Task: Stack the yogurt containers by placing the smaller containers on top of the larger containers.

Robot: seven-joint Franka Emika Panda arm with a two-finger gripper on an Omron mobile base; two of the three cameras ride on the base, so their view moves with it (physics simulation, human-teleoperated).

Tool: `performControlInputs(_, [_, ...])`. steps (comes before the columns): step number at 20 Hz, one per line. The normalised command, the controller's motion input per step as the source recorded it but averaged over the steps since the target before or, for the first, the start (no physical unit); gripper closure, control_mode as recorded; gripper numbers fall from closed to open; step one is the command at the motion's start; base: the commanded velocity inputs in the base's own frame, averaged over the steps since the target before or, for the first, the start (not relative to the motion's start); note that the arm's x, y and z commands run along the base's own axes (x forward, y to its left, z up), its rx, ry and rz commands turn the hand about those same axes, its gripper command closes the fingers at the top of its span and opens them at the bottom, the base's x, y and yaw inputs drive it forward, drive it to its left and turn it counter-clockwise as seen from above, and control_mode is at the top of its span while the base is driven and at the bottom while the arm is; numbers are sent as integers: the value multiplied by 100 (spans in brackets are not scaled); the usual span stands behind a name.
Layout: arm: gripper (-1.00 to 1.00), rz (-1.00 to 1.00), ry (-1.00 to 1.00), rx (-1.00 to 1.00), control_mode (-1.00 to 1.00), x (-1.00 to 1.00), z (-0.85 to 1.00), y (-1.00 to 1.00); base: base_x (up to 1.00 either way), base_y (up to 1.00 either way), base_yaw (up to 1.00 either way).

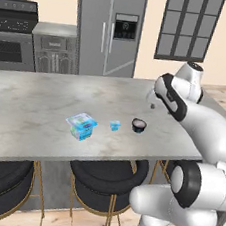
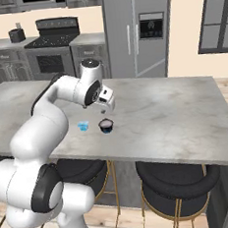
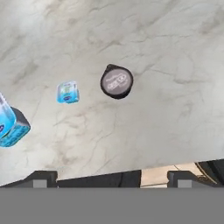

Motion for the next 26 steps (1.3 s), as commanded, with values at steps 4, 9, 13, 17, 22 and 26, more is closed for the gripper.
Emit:
performControlInputs(4, [-100, 0, 0, -14, -100, 16, -19, 12, 0, 0, 0])
performControlInputs(9, [-100, 0, 0, -9, -100, 13, -13, 6, 0, 0, 0])
performControlInputs(13, [-100, 0, 0, -4, -100, 16, -11, 0, 0, 0, 0])
performControlInputs(17, [-100, 0, 0, 0, -100, 15, -19, 0, 0, 0, 0])
performControlInputs(22, [-100, 0, 0, 0, -100, 16, -22, 0, 0, 0, 0])
performControlInputs(26, [-100, 0, 0, 0, -100, 19, -20, 0, 0, 0, 0])
